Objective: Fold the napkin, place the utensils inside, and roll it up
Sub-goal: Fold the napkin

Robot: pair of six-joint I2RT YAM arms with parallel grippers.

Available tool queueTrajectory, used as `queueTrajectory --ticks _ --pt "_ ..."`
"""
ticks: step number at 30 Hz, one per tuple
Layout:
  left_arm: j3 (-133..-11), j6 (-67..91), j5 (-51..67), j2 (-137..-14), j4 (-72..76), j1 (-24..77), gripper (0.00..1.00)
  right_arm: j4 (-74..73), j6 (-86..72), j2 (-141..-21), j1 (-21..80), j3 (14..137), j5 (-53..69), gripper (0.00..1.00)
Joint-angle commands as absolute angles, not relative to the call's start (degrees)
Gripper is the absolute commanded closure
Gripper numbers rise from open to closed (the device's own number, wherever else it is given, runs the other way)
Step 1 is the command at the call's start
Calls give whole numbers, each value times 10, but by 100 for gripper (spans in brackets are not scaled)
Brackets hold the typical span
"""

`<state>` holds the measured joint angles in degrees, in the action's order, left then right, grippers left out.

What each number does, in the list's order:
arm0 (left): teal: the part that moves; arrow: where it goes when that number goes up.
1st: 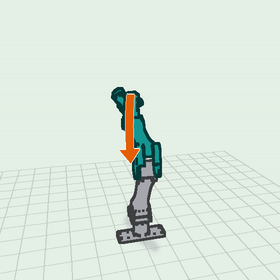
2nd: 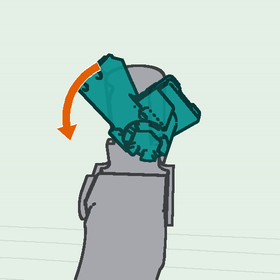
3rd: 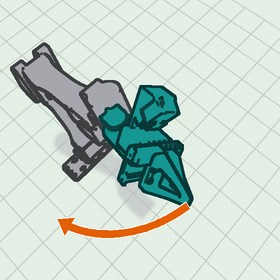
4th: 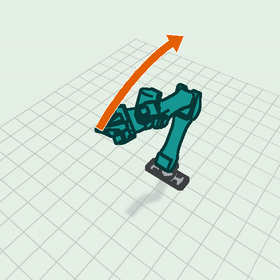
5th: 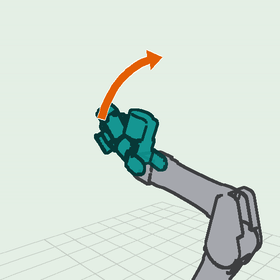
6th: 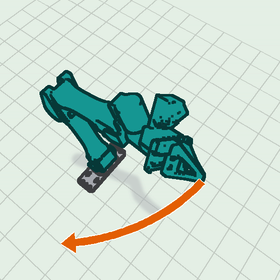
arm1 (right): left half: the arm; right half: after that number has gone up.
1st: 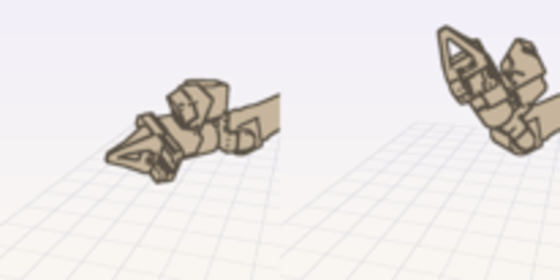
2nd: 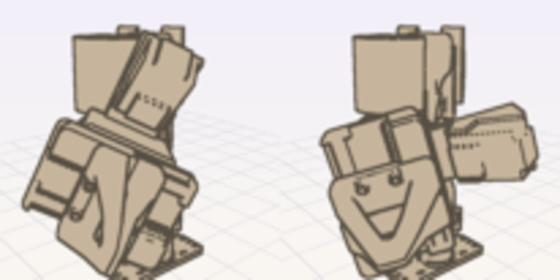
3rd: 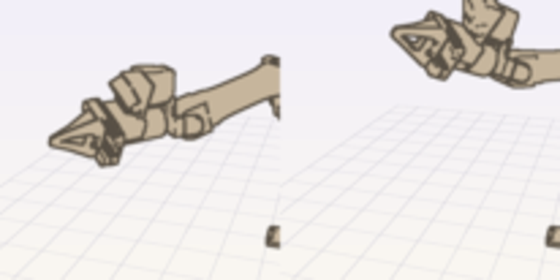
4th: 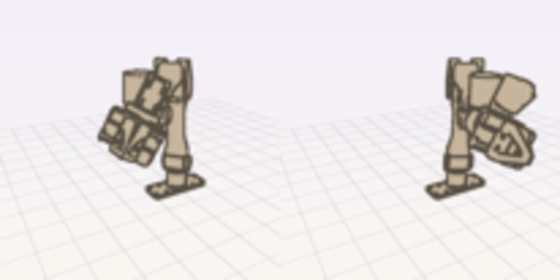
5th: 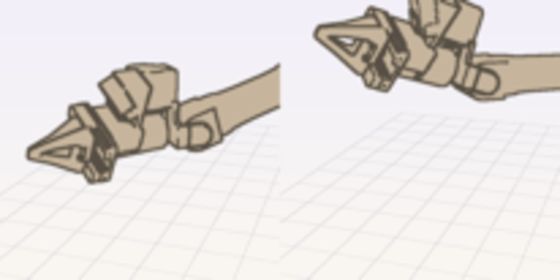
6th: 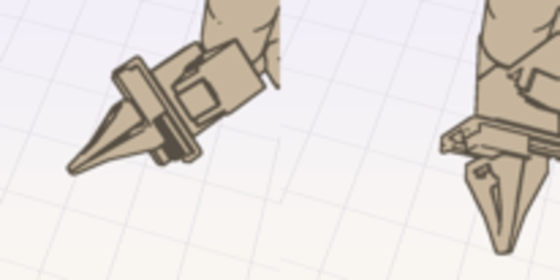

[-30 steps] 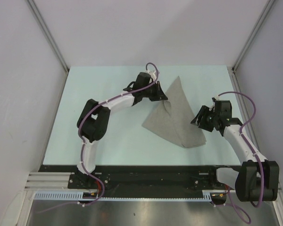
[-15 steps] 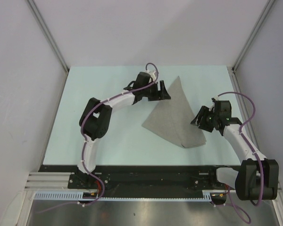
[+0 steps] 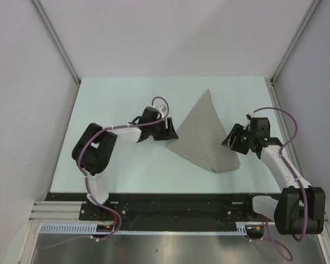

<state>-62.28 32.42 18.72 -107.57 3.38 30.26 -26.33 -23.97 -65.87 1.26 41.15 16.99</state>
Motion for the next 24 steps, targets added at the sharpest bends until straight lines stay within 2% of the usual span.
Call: queueTrajectory --ticks 1,6,11,16,21,22,24 --pt "-579 318 197 -1030 74 305 30 -272 -229 -634 11 429 189 41" --pt "-556 320 196 -1027 73 305 34 -280 -236 -621 11 432 192 41" --pt "-531 338 217 -1031 106 305 46 -287 -239 -613 12 432 189 40" --pt "-512 350 233 -1033 122 305 52 -290 -244 -612 20 435 184 40" --pt "-475 376 258 -1030 169 305 71 -287 -250 -616 35 441 175 40" --pt "-469 380 265 -1029 174 305 80 -286 -251 -618 37 444 172 40" --pt "-453 386 268 -1025 184 305 91 -282 -252 -627 45 449 171 40"
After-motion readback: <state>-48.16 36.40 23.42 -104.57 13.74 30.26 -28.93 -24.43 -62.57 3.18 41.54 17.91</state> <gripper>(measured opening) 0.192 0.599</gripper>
